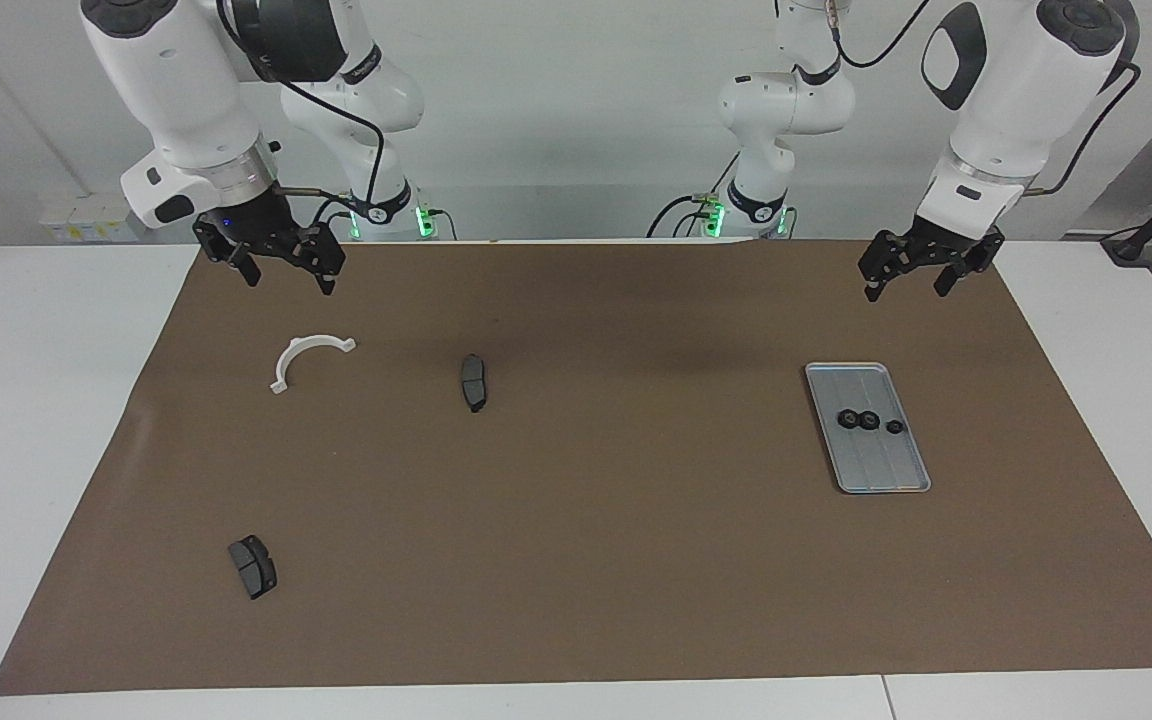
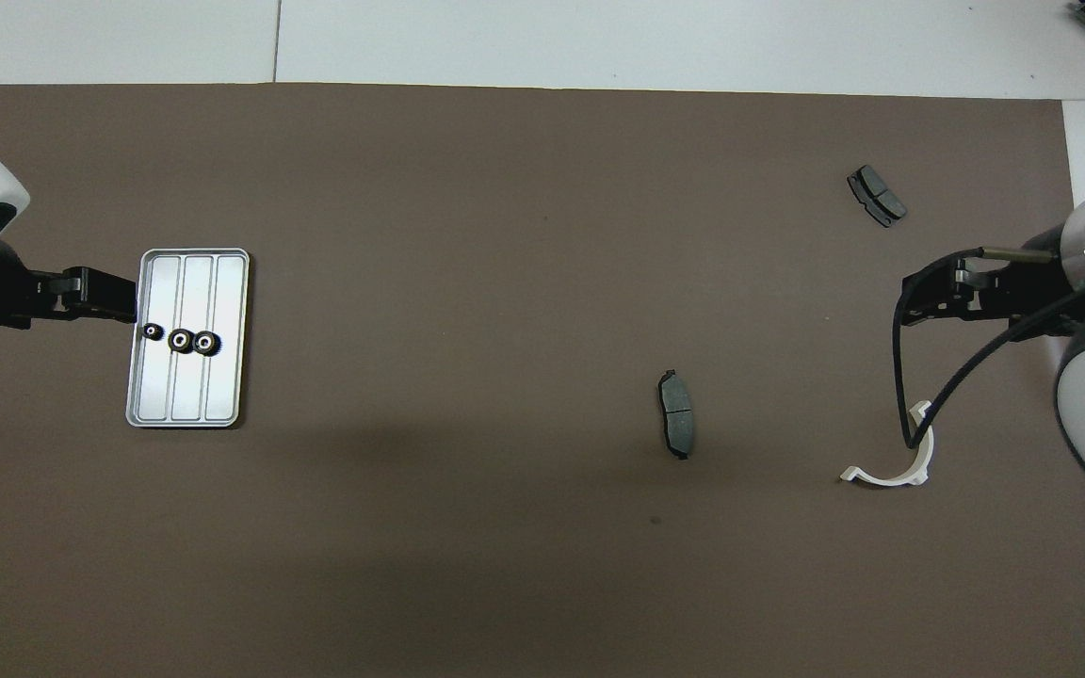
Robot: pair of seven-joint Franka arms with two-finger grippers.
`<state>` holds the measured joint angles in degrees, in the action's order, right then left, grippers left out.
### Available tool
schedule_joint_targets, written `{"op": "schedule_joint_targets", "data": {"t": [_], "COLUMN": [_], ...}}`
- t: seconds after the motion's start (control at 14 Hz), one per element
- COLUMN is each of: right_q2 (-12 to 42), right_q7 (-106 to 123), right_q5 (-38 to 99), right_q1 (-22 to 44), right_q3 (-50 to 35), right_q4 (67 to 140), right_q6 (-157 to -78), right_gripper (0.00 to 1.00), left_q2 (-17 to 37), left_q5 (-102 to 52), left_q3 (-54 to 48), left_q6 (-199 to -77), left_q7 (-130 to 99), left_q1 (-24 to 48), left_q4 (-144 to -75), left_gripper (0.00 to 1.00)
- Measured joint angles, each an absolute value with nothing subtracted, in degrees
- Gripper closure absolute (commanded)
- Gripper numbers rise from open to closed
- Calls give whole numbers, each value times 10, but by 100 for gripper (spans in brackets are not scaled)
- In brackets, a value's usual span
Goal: Place bearing gear from tray to pile
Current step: 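Move the left gripper over the black gears in the metal tray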
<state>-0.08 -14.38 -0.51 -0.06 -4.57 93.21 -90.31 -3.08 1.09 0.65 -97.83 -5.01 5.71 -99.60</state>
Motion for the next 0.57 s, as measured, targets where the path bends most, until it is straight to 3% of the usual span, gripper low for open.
{"op": "schedule_joint_targets", "data": {"t": [0.29,0.57], "right_q2": [-1,-1], "right_q7": [-144,-144], "right_q5": [-5,-5], "right_q1": [-1,-1], "right_q3": [-46,-46], "right_q4": [932,932], "right_q6": [-903,-903], "right_gripper": [0,0], "left_q2": [-33,-50], "left_q5": [12,12], "left_q3": [8,12], "left_q6": [-999,-1109], "left_q7": [-47,-16], "left_q1": [55,47], "left_q4": [-1010,-1114], "left_gripper": [0,0]}}
